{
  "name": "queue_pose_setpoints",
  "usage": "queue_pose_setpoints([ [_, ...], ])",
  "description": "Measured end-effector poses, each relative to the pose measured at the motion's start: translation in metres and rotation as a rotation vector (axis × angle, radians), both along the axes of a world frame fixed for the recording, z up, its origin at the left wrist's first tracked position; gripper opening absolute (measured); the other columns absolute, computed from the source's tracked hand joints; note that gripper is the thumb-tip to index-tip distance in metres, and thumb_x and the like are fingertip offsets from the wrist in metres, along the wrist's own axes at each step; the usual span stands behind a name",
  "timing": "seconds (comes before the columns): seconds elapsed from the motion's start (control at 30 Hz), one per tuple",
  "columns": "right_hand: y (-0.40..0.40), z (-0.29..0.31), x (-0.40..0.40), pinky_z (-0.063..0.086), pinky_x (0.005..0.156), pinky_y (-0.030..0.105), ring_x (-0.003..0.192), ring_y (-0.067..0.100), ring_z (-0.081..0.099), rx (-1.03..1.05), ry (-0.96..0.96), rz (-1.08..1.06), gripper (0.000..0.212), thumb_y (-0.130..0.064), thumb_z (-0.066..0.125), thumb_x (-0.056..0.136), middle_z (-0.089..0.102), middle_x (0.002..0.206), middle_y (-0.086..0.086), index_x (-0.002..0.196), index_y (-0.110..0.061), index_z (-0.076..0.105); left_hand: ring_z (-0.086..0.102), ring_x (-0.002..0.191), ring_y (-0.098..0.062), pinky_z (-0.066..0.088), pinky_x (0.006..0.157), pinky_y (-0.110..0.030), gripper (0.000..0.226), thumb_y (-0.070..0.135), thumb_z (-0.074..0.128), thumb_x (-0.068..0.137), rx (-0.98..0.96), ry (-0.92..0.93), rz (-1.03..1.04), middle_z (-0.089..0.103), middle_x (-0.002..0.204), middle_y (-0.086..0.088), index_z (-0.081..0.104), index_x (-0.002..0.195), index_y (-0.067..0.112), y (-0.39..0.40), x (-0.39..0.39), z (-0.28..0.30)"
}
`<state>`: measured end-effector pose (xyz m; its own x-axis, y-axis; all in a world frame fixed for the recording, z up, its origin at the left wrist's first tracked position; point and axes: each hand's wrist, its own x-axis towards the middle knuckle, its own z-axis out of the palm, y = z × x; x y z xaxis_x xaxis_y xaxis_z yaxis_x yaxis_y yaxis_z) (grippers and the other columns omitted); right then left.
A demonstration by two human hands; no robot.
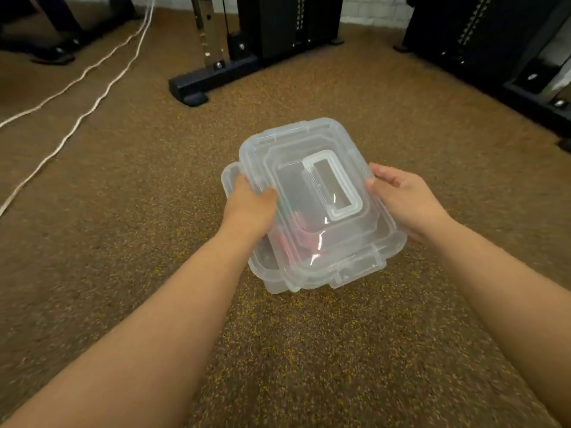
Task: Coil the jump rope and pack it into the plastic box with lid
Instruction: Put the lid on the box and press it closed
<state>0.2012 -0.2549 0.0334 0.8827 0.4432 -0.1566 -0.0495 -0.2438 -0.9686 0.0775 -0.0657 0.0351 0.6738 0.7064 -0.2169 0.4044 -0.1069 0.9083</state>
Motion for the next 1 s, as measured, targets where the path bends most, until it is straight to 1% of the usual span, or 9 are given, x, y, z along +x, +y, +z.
queue_pose_setpoints([
  [0.1,0.017,-0.009,0.004,0.055,0.079,0.020,0.086,0.002,0.068,-0.035,0.013,0.031,0.026,-0.014,0.052,0.094,0.070,0.099,-0.013,0.115,-0.027,0.061,0.064,0.097,-0.020,0.053,0.089,-0.042,0.040,0.024,0.049,0.086,-0.016,-0.005,0.002,0.064,0.109,0.003,0.051,0.125,0.031,0.010,-0.004,-0.005],
  [0.23,0.034,-0.017,0.008,0.053,0.061,0.012,0.069,-0.006,0.067,-0.020,0.040,0.033,0.029,-0.011,0.049,0.095,0.068,0.083,-0.018,0.088,-0.034,0.064,0.064,0.096,-0.017,0.053,0.089,-0.042,0.036,0.023,0.048,0.087,-0.024,-0.051,0.029,0.065,0.108,0.004,0.053,0.123,0.026,0.021,-0.002,-0.007],
  [0.33,0.050,-0.015,0.012,0.057,0.081,0.028,0.092,0.009,0.069,-0.025,0.052,0.011,0.020,-0.017,0.054,0.092,0.071,0.103,-0.006,0.106,-0.023,0.067,0.065,0.098,-0.017,0.053,0.091,-0.042,0.035,0.023,0.048,0.088,-0.033,-0.068,0.043,0.066,0.110,0.005,0.054,0.123,0.027,0.027,0.003,-0.007],
  [0.4,0.057,-0.018,0.015,0.054,0.092,0.040,0.103,0.018,0.067,-0.031,0.061,0.004,0.035,-0.021,0.057,0.088,0.069,0.117,0.002,0.122,-0.015,0.063,0.064,0.100,-0.017,0.053,0.091,-0.043,0.036,0.022,0.047,0.088,-0.050,-0.067,0.064,0.065,0.111,0.005,0.053,0.124,0.028,0.030,0.004,-0.011],
  [0.6,0.064,-0.024,0.014,0.056,0.083,0.031,0.095,0.015,0.069,-0.071,0.017,0.052,0.031,-0.014,0.051,0.093,0.071,0.112,0.001,0.122,-0.015,0.064,0.062,0.100,-0.019,0.052,0.091,-0.044,0.042,0.017,0.043,0.087,-0.108,-0.048,0.107,0.063,0.114,0.002,0.049,0.127,0.026,0.026,-0.006,-0.029],
  [0.7,0.063,-0.030,0.013,0.056,0.072,0.024,0.087,0.011,0.069,-0.089,0.011,0.060,0.030,-0.014,0.051,0.094,0.072,0.107,0.000,0.122,-0.014,0.064,0.063,0.100,-0.020,0.053,0.090,-0.045,0.042,0.017,0.042,0.086,-0.131,-0.047,0.121,0.063,0.114,0.001,0.050,0.126,0.026,0.023,-0.008,-0.035],
  [0.77,0.060,-0.032,0.011,0.056,0.072,0.025,0.086,0.011,0.070,-0.103,0.013,0.064,0.029,-0.014,0.051,0.094,0.072,0.105,-0.001,0.119,-0.016,0.065,0.063,0.100,-0.021,0.053,0.090,-0.045,0.041,0.018,0.042,0.086,-0.128,-0.029,0.123,0.064,0.113,0.000,0.051,0.126,0.026,0.022,-0.008,-0.036],
  [0.9,0.052,-0.035,0.006,0.058,0.068,0.027,0.078,0.010,0.071,-0.134,0.040,0.075,0.026,-0.013,0.050,0.094,0.075,0.092,-0.006,0.092,-0.027,0.072,0.064,0.100,-0.022,0.053,0.090,-0.042,0.035,0.017,0.043,0.091,-0.148,-0.001,0.113,0.065,0.113,-0.001,0.053,0.124,0.022,0.017,-0.012,-0.038],
  [1.0,0.048,-0.038,0.002,0.057,0.084,0.034,0.092,0.015,0.070,-0.178,0.036,0.080,0.025,-0.019,0.054,0.093,0.072,0.105,-0.004,0.114,-0.020,0.068,0.065,0.097,-0.021,0.052,0.087,-0.037,0.028,0.021,0.048,0.094,-0.142,0.045,0.123,0.067,0.109,-0.002,0.059,0.119,0.017,0.016,-0.017,-0.039],
])
